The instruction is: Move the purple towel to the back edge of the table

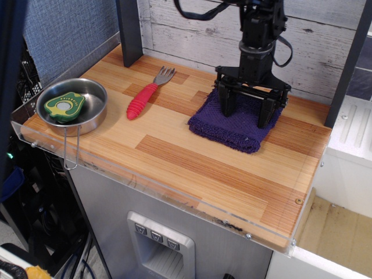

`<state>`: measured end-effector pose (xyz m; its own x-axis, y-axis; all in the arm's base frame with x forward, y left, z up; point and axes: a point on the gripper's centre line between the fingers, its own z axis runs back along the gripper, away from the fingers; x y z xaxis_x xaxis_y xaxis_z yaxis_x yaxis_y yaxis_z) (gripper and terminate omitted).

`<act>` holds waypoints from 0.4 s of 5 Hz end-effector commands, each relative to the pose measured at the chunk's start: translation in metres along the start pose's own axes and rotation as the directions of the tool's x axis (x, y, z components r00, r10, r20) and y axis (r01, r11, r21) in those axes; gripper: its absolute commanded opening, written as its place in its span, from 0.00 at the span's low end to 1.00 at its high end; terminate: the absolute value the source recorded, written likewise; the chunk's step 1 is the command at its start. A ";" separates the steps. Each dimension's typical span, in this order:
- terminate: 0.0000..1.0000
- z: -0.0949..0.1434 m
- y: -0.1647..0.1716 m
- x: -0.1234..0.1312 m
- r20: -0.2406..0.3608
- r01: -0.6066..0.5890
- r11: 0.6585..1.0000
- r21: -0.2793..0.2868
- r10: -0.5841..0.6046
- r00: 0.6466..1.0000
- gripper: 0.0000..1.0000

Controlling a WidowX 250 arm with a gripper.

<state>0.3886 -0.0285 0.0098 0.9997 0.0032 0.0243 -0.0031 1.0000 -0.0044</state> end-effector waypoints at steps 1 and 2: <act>0.00 0.007 0.005 -0.008 0.075 0.015 0.999 0.052 -0.019 0.997 1.00; 0.00 0.008 0.003 0.000 0.086 0.071 0.996 0.058 -0.076 0.993 1.00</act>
<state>0.3890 -0.0272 0.0154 0.9935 -0.0587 0.0978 0.0539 0.9972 0.0511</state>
